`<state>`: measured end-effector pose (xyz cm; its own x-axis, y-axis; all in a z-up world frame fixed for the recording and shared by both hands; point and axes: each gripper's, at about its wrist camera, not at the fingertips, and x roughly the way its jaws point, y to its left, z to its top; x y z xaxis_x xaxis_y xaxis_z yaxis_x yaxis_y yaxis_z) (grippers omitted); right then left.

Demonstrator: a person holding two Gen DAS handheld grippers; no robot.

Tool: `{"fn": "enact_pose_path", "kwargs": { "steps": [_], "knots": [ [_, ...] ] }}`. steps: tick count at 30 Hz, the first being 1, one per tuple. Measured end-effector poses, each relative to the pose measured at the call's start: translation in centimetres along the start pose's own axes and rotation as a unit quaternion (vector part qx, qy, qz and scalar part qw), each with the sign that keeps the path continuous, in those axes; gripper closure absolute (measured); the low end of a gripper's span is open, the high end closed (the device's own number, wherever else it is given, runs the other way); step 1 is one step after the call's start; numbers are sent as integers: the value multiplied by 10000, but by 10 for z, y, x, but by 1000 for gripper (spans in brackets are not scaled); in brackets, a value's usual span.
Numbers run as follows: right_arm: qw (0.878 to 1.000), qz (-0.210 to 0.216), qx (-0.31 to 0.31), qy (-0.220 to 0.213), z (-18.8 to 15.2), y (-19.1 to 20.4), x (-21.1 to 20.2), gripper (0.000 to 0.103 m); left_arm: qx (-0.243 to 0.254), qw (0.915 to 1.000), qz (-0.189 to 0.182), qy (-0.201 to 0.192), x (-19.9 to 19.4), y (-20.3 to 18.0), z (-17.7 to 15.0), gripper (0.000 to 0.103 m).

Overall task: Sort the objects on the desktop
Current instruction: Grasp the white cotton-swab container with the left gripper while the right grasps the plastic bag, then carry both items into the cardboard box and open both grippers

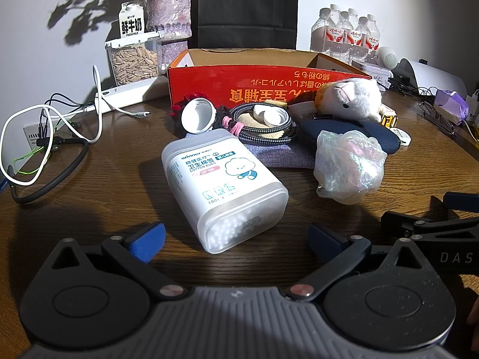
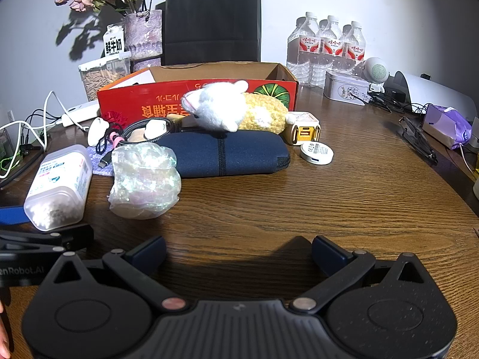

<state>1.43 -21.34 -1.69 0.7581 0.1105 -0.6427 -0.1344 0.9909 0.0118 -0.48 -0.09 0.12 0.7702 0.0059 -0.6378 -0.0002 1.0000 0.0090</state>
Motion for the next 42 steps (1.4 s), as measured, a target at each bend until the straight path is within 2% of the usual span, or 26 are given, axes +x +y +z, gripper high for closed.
{"fn": "enact_pose_path", "kwargs": {
  "steps": [6, 10, 12, 14, 17, 19, 21, 23, 24, 25, 28, 34, 36, 38, 39, 40, 42],
  "knots": [
    [10000, 14, -15, 4, 1, -2, 2, 0, 0, 10000, -4, -6, -1, 0, 0, 0],
    [9999, 81, -79, 40, 1, 1, 2, 0, -78, 9996, -201, -154, -7, 6, 2, 0],
    [9990, 335, -288, 79, 3, 2, -1, 2, -171, 9990, -355, -223, -16, 11, 6, 0],
    [9961, 697, -510, -161, 6, 2, -13, 4, -360, 9962, -581, -538, -29, 22, 14, 0],
    [9902, 1114, -548, -641, 17, 3, -27, 3, -621, 9935, -401, -866, -28, 32, 25, 0],
    [9879, 1309, -546, -620, 27, 9, -22, 5, -630, 9959, -205, -612, -13, 35, 32, 0],
    [9872, 1380, -503, -620, 35, 16, -10, 9, -641, 9972, -203, -328, 4, 37, 38, 0],
    [9881, 1333, -574, -510, 39, 24, 3, 22, -616, 9972, -216, -368, 9, 39, 38, 0],
    [9882, 1341, -584, -463, 41, 27, 8, 25, -510, 9977, -230, -386, 11, 38, 40, 4],
    [9877, 1389, -569, -433, 40, 27, 10, 30, -434, 9979, -279, -393, 10, 38, 40, 13],
    [9876, 1406, -649, -250, 34, 34, 15, 64, -182, 9982, -366, -441, -1, 35, 36, 30],
    [9893, 1241, -736, -195, 13, 26, -10, 66, 93, 9981, -441, -419, -25, 31, 23, 39],
    [9897, 1223, -734, -141, 5, 21, -22, 66, 93, 9979, -517, -370, -34, 31, 16, 38],
    [9894, 1240, -742, -128, -3, 16, -34, 62, 139, 9979, -508, -366, -39, 29, 10, 28],
    [9897, 1232, -711, -143, -6, 14, -38, 59, 170, 9981, -500, -307, -38, 27, 9, 17],
    [9899, 1231, -678, -167, -8, 12, -41, 55, 170, 9985, -461, -257, -35, 26, 8, 15],
    [9901, 1234, -630, -207, -10, 11, -44, 55, 159, 9989, -409, -189, -26, 22, 9, 15]
  ]
}}
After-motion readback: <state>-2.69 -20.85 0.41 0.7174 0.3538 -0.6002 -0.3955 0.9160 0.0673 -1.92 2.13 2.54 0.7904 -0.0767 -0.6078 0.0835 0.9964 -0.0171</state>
